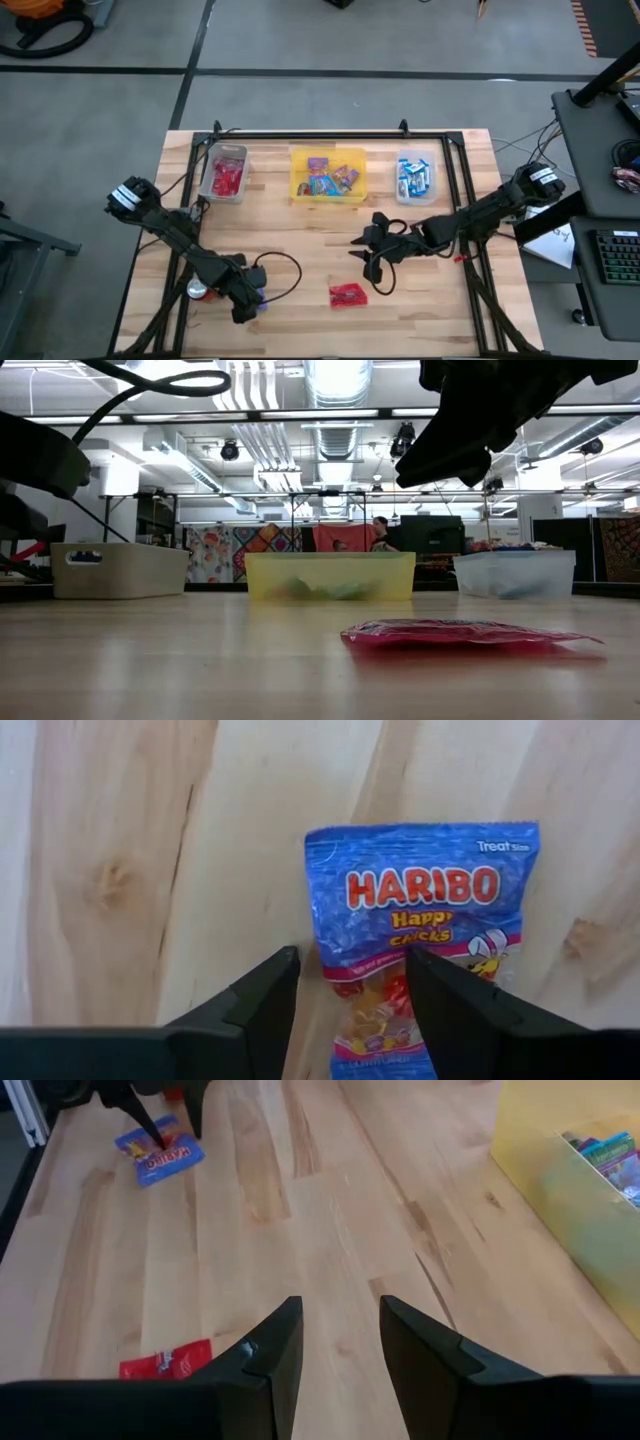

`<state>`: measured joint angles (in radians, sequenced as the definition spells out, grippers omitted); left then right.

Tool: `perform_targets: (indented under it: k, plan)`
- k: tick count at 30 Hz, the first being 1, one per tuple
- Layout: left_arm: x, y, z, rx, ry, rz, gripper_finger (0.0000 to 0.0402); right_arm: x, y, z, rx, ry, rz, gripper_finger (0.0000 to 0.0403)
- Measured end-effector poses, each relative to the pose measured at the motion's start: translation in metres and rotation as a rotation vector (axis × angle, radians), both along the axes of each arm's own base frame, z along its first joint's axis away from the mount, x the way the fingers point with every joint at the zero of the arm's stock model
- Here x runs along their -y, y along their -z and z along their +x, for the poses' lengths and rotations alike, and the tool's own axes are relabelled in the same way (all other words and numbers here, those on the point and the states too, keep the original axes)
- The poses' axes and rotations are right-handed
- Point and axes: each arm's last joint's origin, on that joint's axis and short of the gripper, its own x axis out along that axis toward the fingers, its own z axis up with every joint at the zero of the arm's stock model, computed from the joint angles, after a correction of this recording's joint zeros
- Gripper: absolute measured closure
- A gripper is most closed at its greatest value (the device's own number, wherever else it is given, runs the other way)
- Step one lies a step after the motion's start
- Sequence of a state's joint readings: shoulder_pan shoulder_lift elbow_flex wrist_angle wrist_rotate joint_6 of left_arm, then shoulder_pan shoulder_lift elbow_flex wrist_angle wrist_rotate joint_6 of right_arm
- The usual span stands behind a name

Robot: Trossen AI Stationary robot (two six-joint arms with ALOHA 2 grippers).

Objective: Sort candy
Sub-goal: Put the violet gummy into the yellow bin

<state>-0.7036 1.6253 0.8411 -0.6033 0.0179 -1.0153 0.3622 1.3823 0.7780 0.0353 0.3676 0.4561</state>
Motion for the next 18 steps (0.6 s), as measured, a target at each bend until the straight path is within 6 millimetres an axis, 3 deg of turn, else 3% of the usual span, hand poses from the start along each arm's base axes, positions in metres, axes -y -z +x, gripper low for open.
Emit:
perform_targets:
  k: [5, 12, 18]
  plan:
    - [0.000, 0.000, 0.000, -0.003, 0.005, 0.008, 0.0266, 0.000, 0.000, 0.000, 0.000, -0.002, -0.002, 0.0277]
    - [0.000, -0.002, 0.000, 0.019, 0.004, 0.005, 0.0389, 0.000, 0.000, 0.000, -0.001, -0.007, -0.010, 0.0277]
    - [-0.001, -0.028, 0.009, 0.203, 0.015, 0.095, 0.0396, -0.002, 0.009, 0.008, 0.016, 0.016, -0.027, 0.0277]
